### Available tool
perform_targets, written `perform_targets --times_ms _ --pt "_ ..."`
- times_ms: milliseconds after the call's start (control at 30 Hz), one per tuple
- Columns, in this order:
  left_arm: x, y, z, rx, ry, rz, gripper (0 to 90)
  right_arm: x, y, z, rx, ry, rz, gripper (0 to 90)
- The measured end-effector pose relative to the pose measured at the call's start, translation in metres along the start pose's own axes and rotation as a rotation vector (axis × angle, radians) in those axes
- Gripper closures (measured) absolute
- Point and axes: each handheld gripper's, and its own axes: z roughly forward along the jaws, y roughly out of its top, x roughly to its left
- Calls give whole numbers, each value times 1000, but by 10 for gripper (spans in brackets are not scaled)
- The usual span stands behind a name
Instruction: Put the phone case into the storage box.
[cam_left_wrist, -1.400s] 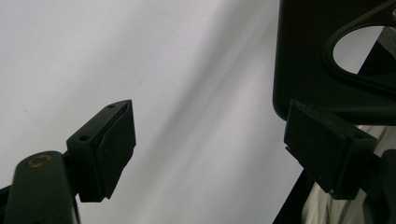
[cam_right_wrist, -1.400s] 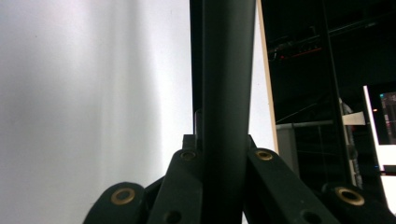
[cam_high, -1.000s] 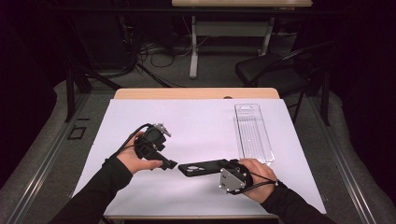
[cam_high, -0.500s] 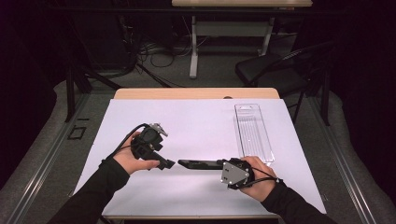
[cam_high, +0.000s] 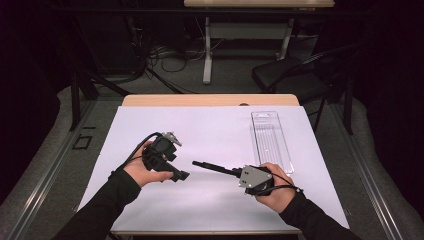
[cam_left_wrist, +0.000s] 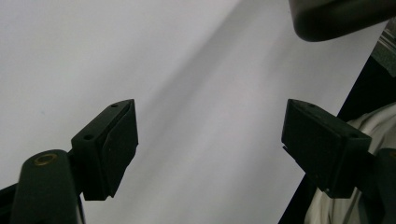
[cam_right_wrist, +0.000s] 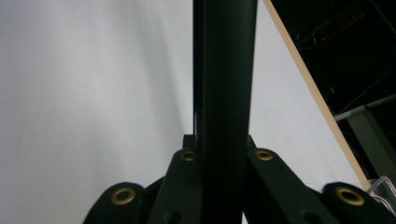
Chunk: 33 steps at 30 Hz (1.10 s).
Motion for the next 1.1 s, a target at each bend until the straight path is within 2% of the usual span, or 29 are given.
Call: perform_targets --times_ms 333,600,733,833,1100 --pt "-1 4 -2 -31 -1 2 190 -6 -1 0 -25 27 91 887" --pt "-2 7 0 -52 -5 0 190 -10 -1 1 -56 70 191 887" --pt "-3 8 1 -60 -5 -2 190 -12 0 2 -78 105 260 886" --pt "-3 9 -1 -77 -4 -3 203 -13 0 3 -103 140 334 887" --pt "-3 10 -5 -123 -12 -17 272 -16 -3 5 -157 202 463 886"
